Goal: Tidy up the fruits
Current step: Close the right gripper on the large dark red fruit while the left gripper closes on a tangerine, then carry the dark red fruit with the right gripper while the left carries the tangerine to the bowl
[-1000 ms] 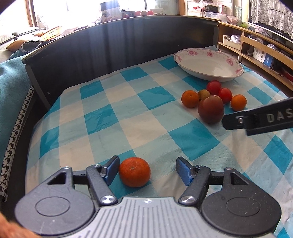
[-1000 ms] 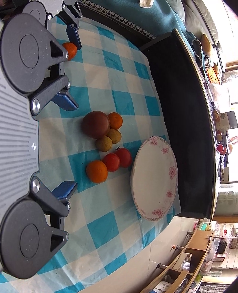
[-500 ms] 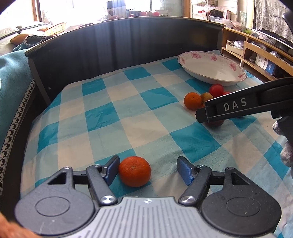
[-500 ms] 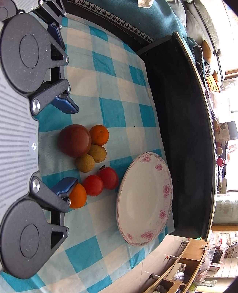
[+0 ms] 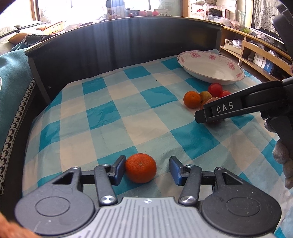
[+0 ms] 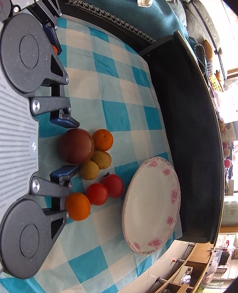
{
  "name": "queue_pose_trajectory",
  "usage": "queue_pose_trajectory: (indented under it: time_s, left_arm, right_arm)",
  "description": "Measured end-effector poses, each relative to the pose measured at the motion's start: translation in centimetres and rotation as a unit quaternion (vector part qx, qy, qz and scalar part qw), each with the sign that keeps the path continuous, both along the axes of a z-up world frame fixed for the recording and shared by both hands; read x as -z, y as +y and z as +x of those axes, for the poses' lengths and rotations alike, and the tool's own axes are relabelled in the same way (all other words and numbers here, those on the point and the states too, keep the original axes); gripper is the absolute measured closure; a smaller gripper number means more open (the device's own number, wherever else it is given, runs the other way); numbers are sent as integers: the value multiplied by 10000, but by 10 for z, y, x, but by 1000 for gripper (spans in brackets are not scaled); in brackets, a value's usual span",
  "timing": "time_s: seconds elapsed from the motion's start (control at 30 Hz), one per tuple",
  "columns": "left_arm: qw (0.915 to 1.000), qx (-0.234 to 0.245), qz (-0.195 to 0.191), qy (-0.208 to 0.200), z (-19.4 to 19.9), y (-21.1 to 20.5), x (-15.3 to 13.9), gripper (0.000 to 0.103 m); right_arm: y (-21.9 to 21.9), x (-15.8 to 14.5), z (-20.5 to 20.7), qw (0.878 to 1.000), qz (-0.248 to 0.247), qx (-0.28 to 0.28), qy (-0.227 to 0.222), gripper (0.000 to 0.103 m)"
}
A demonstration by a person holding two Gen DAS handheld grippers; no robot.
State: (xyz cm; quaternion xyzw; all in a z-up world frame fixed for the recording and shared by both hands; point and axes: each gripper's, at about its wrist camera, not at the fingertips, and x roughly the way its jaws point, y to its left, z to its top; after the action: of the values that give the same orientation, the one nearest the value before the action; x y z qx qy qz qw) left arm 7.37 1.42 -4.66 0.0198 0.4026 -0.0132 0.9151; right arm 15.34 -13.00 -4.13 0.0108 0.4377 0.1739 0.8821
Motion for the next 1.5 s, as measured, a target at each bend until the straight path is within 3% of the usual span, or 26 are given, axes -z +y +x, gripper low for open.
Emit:
queue_pose_trajectory:
  time_s: [0.3,0.37,0.4,0.6,1.5]
  left_arm:
    - [10000,-23,-46,0,-4,4,0,43]
    - [10000,-31,-51,25,-4,4,0,43]
    - [9999,-32,-86,45,-3,5,-1,45]
    - [9999,-82,-60,94,-1,9,-4,60]
    - [9998,138,-144,-26,20,-15,-21,60]
  right_arm:
    - [0,0,1,10000,60,16,25,58]
    - [0,-1,1,10000,41,8,21,62]
    - [0,-1,1,10000,27,14,16,66]
    - [-1,-2,-1,10000,7,-43,15,69]
    - [-23,-25,-29,9997,95,-191,-140,69]
